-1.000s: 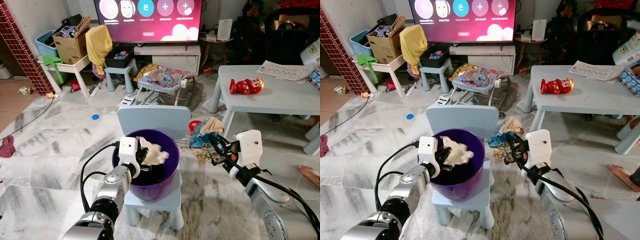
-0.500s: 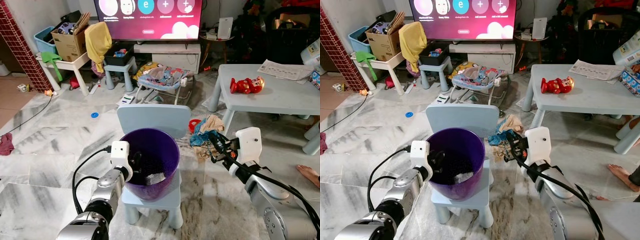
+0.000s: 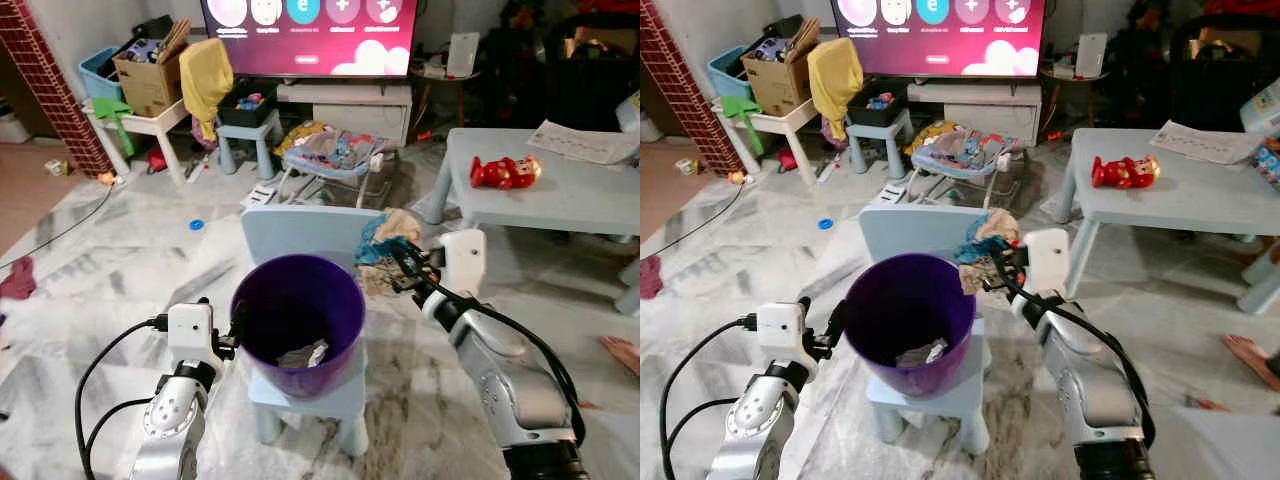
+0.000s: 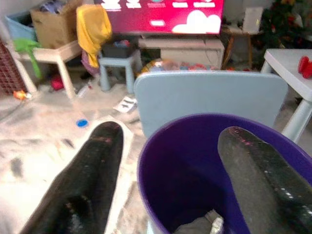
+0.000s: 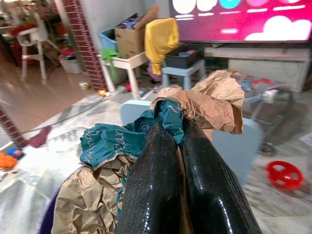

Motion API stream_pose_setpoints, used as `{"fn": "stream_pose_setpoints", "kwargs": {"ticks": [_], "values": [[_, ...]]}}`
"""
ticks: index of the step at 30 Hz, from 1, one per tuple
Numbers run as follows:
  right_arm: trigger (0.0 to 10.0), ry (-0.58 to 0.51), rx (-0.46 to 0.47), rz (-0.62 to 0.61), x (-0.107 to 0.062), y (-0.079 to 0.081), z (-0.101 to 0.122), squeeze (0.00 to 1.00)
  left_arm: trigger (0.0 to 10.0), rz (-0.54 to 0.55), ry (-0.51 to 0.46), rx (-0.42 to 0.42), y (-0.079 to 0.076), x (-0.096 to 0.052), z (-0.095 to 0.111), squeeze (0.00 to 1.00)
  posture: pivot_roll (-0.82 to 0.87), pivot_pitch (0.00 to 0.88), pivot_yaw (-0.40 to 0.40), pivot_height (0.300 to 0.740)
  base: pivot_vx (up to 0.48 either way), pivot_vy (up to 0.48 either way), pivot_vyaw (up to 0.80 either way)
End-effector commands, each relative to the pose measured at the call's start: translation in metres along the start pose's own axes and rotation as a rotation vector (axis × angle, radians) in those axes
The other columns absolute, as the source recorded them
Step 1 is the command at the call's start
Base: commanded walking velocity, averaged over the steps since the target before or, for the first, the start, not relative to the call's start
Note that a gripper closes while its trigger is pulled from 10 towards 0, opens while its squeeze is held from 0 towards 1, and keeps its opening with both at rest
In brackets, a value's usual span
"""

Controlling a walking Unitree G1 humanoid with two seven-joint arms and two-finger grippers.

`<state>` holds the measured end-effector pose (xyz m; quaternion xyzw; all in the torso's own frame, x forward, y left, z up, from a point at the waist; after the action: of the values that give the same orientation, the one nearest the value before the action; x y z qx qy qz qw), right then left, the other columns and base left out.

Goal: Picking trash to rubbish bin

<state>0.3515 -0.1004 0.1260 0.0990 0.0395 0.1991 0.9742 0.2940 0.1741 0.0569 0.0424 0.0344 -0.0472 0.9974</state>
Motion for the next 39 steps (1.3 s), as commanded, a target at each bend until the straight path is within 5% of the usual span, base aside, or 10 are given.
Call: {"fn": "stream_pose_setpoints", "kwargs": {"ticks": [1,13,14,15,16,19,21,25,39], "values": [[0.0,0.005,-0.009,0.017,0.007,0.003,-0.003,0.0,10.0,0.011,-0.01,0.036,0.005,-0.01,0.005,1.0,0.1,0.0,0.022,0.74,0.0,0.0,0.0],[0.0,0.15,-0.034,0.157,0.046,0.041,-0.05,0.0,10.0,0.009,0.12,0.082,0.009,-0.058,-0.001,1.0,0.17,0.0,0.026,0.74,0.0,0.0,0.0],[0.0,0.161,-0.042,0.168,0.048,0.046,-0.054,0.0,10.0,0.007,0.132,0.081,0.009,-0.06,-0.003,0.62,0.17,0.0,0.026,0.74,0.0,0.0,0.0],[0.0,0.174,-0.043,0.178,0.049,0.05,-0.058,0.0,10.0,0.003,0.14,0.078,0.009,-0.061,-0.005,0.05,0.17,0.0,0.026,0.74,0.0,0.0,0.0],[0.0,0.185,-0.048,0.189,0.049,0.055,-0.062,0.0,10.0,0.002,0.146,0.076,0.009,-0.062,-0.005,0.0,0.17,0.0,0.027,0.74,0.0,0.0,0.0],[0.0,0.214,-0.058,0.225,0.049,0.066,-0.073,0.0,10.0,0.002,0.153,0.073,0.009,-0.063,-0.005,0.0,0.18,0.0,0.027,0.74,0.0,0.0,0.0],[0.0,0.299,-0.111,0.319,0.041,0.088,-0.101,0.0,10.0,0.003,0.17,0.073,0.009,-0.063,-0.008,0.0,0.19,0.0,0.026,0.74,0.0,0.0,0.0],[0.0,0.341,-0.141,0.361,0.033,0.097,-0.115,0.0,10.0,0.0,0.18,0.07,0.008,-0.063,-0.014,0.0,0.19,0.0,0.025,0.74,0.0,0.0,0.0],[0.0,0.293,-0.175,0.334,0.04,0.091,-0.108,0.0,10.0,0.0,0.228,0.059,0.019,-0.057,-0.042,0.0,0.18,0.0,0.024,0.74,0.0,0.0,0.0]]}}
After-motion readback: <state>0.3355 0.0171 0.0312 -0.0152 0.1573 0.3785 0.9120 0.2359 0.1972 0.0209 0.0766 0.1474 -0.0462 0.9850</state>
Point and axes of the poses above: a point about 5 cm out from each wrist's last joint towards the gripper, its own x axis pointing out of the wrist towards the gripper, its own z axis along the axis of the wrist's last joint, y = z × x, the point moved 5 cm from there along x, pointing out of the wrist towards the gripper, and after that the axes turned 4 degrees about x, right-handed, at the moved point
